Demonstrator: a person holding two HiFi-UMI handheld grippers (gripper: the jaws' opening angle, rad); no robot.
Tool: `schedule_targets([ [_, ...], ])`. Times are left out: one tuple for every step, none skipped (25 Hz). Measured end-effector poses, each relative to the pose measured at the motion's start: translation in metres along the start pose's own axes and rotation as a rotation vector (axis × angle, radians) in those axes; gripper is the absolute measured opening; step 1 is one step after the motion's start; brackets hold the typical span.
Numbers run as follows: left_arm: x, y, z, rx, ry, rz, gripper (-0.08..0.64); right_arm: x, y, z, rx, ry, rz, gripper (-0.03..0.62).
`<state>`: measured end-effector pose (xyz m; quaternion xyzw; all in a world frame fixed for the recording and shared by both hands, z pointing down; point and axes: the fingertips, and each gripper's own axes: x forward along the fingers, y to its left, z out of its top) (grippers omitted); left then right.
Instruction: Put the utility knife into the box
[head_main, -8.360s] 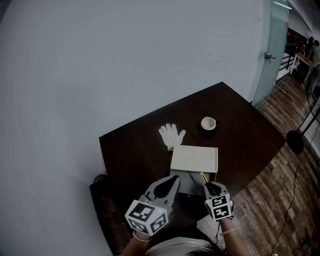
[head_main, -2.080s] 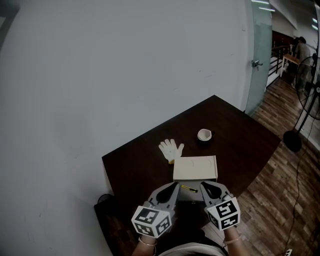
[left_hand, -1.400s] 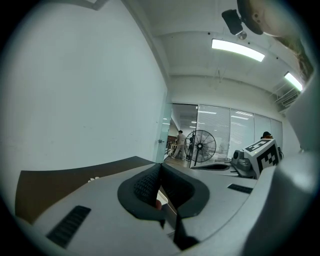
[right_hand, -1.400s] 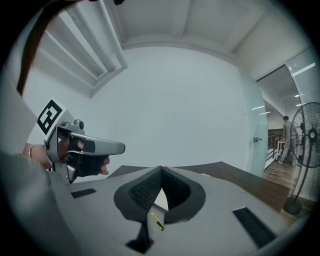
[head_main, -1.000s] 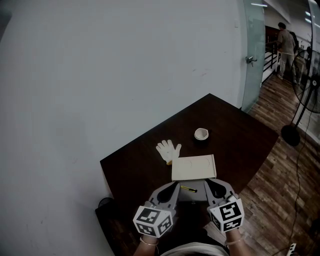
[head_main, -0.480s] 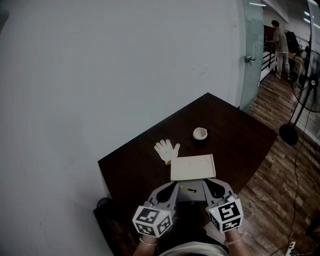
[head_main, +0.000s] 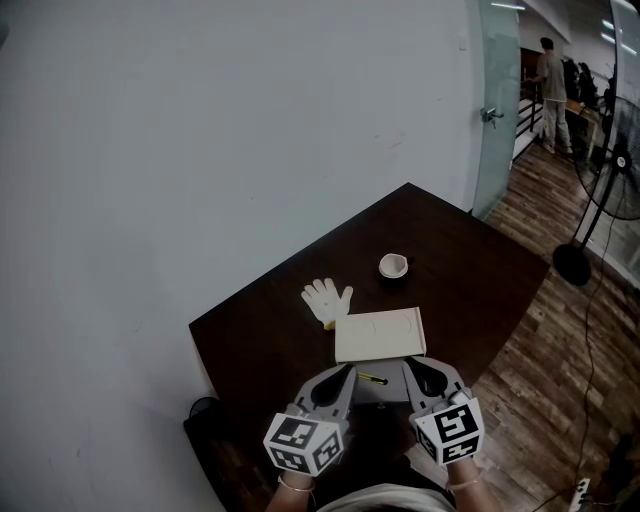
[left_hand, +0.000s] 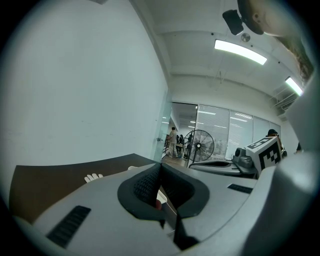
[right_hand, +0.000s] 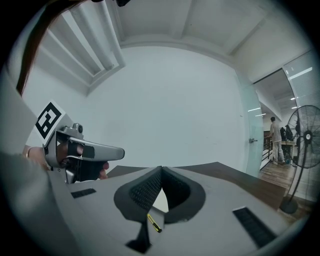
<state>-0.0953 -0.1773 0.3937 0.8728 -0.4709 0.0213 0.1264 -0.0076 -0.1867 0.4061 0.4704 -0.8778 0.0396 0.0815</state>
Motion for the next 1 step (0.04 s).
schedule_targets([
  [0.0011, -0.0004, -0.0012, 0.0, 0.001, -0.001, 0.017, 0.0001, -0.0007, -0.0007, -0.002, -0.001, -0.001, 0.006],
])
